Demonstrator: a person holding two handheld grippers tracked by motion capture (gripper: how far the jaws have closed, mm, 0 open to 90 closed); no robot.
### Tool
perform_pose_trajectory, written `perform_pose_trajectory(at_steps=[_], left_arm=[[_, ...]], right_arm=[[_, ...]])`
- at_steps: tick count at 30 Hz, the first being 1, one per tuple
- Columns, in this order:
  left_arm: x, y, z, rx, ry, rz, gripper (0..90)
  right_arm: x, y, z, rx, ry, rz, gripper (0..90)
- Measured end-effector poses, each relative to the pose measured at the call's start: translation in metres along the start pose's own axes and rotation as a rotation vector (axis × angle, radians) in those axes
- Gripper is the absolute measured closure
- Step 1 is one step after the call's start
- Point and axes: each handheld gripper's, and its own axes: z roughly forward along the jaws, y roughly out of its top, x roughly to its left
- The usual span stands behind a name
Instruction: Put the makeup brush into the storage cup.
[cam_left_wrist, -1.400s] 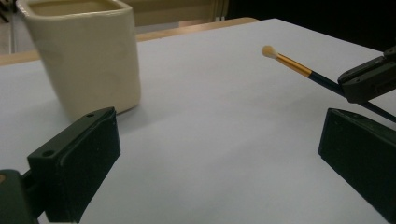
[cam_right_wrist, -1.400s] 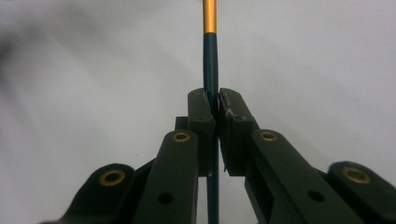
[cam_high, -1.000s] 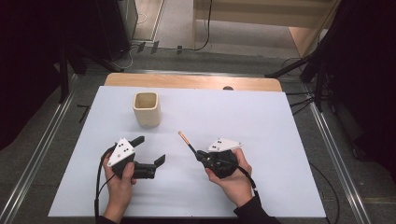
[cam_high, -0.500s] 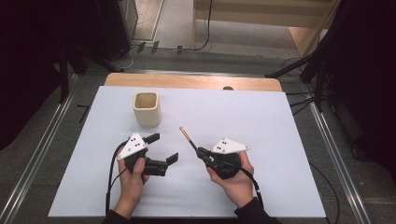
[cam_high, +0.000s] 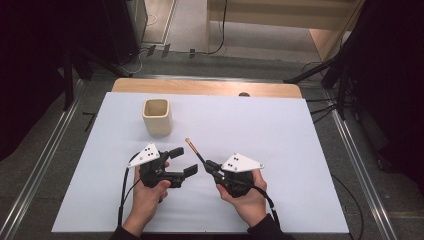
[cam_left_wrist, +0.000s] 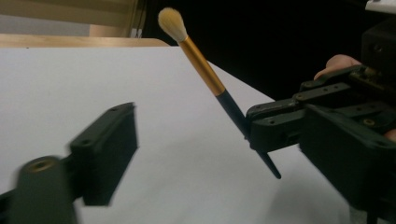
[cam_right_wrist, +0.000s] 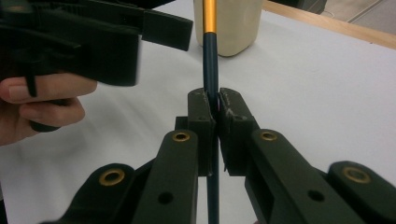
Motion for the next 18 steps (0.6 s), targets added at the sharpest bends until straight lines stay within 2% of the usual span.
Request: perform_pose_trajectory(at_steps=[2, 8, 10, 12, 18], left_arm=[[0.000, 0.000, 0.003, 0.011, -0.009, -0.040, 19.9], [-0.002, 0.001, 0.004, 0.007, -0.012, -0.074, 37.5], [-0.001, 0.002, 0.004, 0.007, -0.029, -0.095, 42.2], [0.002, 0.002, 0.004, 0.011, -0.056, -0.138, 49.5], [0.003, 0.002, 0.005, 0.011, -0.072, -0.167, 56.5]], right_arm=[[0.001, 0.000, 0.000, -0.004, 0.003, -0.004, 85.8], [0.005, -0.001, 0.002, -0.014, 0.009, -0.014, 85.8], [0.007, -0.002, 0.002, -0.014, 0.011, -0.019, 85.9], [0.008, -0.002, 0.003, -0.020, 0.013, -0.023, 85.9], [0.011, -0.002, 0.003, -0.024, 0.015, -0.031, 85.9]])
